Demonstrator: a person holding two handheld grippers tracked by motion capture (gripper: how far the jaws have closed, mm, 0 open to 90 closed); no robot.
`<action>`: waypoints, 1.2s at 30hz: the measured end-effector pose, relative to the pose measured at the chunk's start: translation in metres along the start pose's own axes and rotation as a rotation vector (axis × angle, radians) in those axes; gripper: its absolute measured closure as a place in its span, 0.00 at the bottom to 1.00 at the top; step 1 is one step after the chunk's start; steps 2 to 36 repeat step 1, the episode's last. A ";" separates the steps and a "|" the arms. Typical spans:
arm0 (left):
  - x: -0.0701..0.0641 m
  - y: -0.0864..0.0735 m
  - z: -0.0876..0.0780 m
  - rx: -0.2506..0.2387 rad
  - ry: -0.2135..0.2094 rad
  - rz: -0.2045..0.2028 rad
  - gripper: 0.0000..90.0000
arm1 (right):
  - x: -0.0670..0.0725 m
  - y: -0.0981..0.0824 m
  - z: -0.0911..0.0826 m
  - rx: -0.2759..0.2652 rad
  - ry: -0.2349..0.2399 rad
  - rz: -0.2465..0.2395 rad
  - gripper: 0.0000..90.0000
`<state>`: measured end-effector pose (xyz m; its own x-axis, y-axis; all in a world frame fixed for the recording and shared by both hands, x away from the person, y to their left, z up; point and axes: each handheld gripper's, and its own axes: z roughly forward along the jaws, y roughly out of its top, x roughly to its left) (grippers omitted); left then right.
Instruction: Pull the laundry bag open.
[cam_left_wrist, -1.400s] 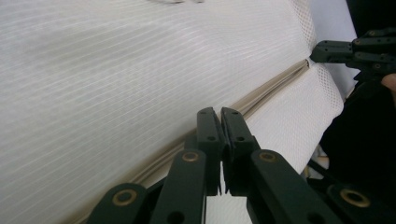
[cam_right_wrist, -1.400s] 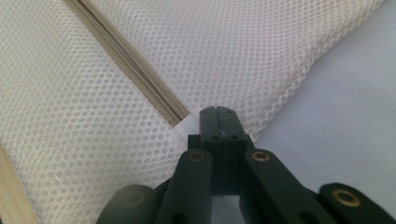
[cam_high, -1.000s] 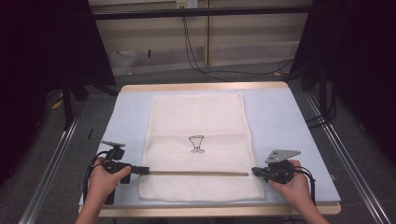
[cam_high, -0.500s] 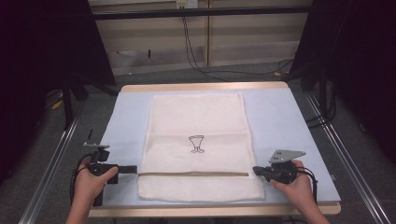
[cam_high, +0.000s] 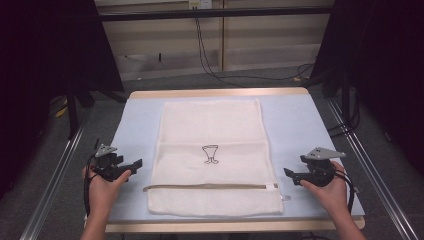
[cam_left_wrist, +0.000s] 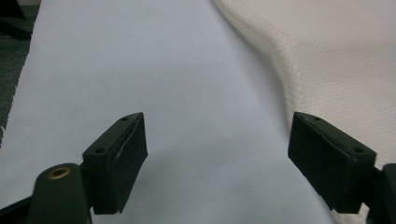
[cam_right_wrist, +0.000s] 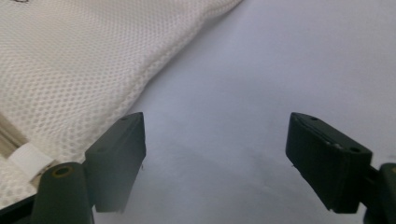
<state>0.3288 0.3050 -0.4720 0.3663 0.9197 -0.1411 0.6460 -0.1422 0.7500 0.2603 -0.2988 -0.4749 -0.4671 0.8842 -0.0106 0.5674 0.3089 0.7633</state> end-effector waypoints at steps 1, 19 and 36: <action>0.000 0.000 0.003 0.009 0.011 0.009 0.21 | -0.002 0.000 0.001 0.011 -0.007 0.013 0.20; 0.000 0.000 0.003 0.009 0.011 0.009 0.21 | -0.002 0.000 0.001 0.011 -0.007 0.013 0.20; 0.000 0.000 0.003 0.009 0.011 0.009 0.21 | -0.002 0.000 0.001 0.011 -0.007 0.013 0.20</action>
